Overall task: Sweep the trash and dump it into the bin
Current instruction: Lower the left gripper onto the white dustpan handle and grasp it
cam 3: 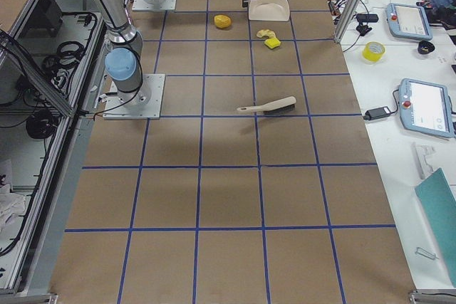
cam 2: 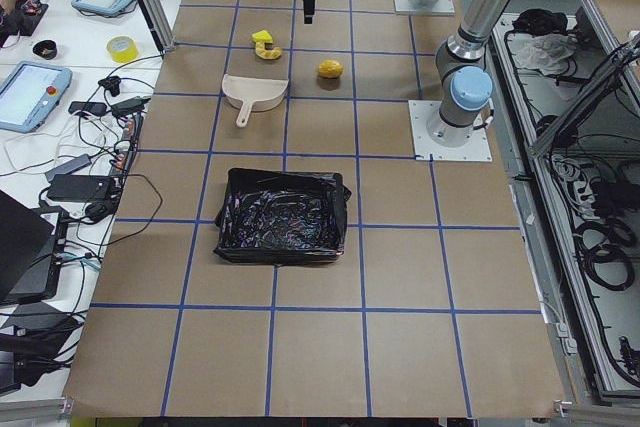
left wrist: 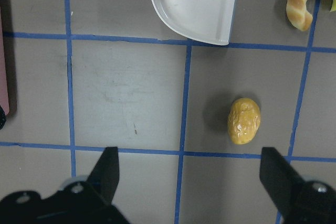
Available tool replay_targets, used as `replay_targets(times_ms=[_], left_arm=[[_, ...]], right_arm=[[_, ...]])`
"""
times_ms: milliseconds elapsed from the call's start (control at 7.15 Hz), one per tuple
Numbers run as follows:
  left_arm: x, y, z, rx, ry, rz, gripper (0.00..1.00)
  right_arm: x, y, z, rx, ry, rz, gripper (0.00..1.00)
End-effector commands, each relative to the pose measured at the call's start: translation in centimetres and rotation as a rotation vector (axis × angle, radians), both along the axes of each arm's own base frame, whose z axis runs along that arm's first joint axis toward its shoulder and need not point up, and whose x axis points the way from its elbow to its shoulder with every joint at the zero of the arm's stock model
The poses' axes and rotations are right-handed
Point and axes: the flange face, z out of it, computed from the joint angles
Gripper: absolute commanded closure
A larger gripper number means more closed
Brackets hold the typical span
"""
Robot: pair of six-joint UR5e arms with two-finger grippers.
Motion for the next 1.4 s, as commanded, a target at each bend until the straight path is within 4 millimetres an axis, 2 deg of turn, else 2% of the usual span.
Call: replay_targets(times_ms=[0,140,280,420,559,699,979,1119,1259], left_arm=[[0.0,-0.1,-0.2,-0.004,-0.002,-0.053,0.06],[0.5,-0.4,-0.1,-0.008,-0.004,-0.082,0.09],[0.9,-1.5,-0.7,-0.029,-0.011,-0.198,0.11],[2.6,-2.9,-2.3,-0.034,-0.024,-0.282,0.13],[6.4,-4.6,-4.5,0.000,-0.014,-0.393,0.14],[9.1,-6.0,-6.7,0.038,-0.004,-0.538,0.14],[10.4,-9.1,-10.2,0.039,-0.022,-0.753,0.14],[10.9,-11.4,-12.9,0.017,-0.047,-0.952,0.14],[11.4,-13.7,-16.0,0.009,-0.066,-1.137,0.13]], right_arm=[[0.0,0.0,-0.2,0.006,0.002,0.004,0.00],[-0.4,-0.2,-0.2,0.003,0.003,0.006,0.00],[-0.5,-0.2,-0.1,0.004,0.007,0.006,0.00],[-0.6,-0.2,-0.3,0.010,0.014,0.006,0.00],[-0.7,0.0,-0.7,0.043,0.018,0.004,0.00],[-0.9,-0.1,-0.9,0.049,0.020,0.001,0.00],[-2.2,-0.5,-1.0,0.052,0.019,0.026,0.00],[-2.4,-0.6,-1.1,0.054,0.019,0.024,0.00],[-3.8,-1.6,-1.8,0.061,0.018,0.027,0.00]])
